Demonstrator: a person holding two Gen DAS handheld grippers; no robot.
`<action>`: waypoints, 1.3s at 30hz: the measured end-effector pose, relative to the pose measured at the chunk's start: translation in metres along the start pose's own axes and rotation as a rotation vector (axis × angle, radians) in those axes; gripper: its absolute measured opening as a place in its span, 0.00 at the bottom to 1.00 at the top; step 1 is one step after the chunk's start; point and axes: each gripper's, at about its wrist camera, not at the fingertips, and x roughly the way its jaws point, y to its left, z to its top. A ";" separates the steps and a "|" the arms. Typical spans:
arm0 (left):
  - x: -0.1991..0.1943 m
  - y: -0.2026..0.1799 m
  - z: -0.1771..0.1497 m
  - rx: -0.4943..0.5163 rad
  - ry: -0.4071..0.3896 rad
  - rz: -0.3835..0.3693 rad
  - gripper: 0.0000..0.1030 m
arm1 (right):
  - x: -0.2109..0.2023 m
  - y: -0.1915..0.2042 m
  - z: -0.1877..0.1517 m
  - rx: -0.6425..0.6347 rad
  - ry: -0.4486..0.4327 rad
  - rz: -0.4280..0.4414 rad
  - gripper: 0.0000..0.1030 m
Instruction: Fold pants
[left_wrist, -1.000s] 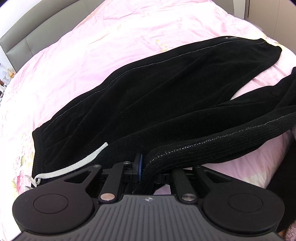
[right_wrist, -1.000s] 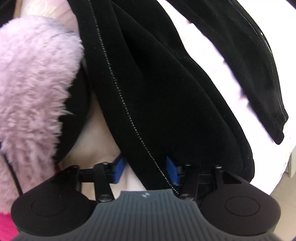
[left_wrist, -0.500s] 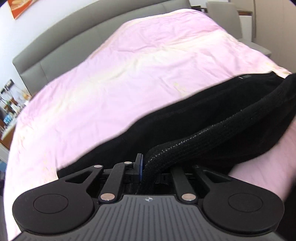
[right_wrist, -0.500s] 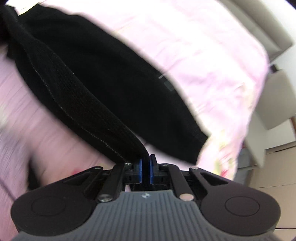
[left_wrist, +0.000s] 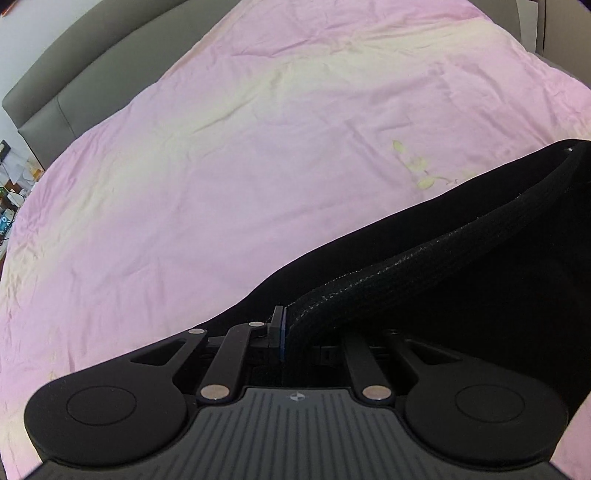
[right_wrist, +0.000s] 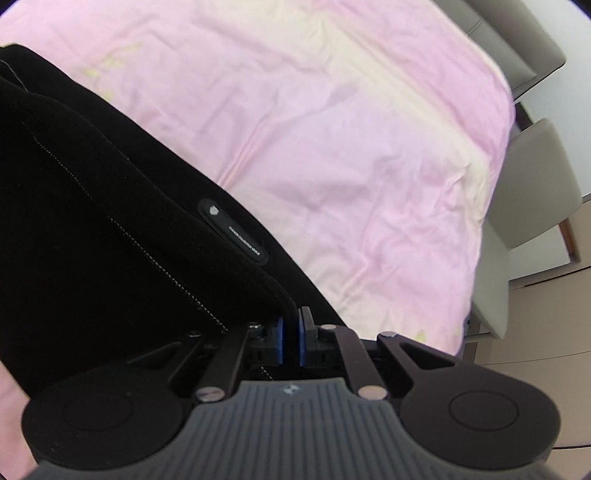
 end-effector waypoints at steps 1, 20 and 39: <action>0.008 -0.001 0.001 0.003 0.009 -0.003 0.09 | 0.010 0.001 0.004 0.003 0.012 0.011 0.02; 0.055 0.016 0.034 -0.055 0.053 -0.053 0.10 | 0.071 -0.022 0.042 0.066 0.074 0.110 0.02; -0.036 -0.006 -0.004 -0.019 -0.072 -0.182 0.78 | 0.030 -0.093 -0.080 0.644 0.183 0.120 0.52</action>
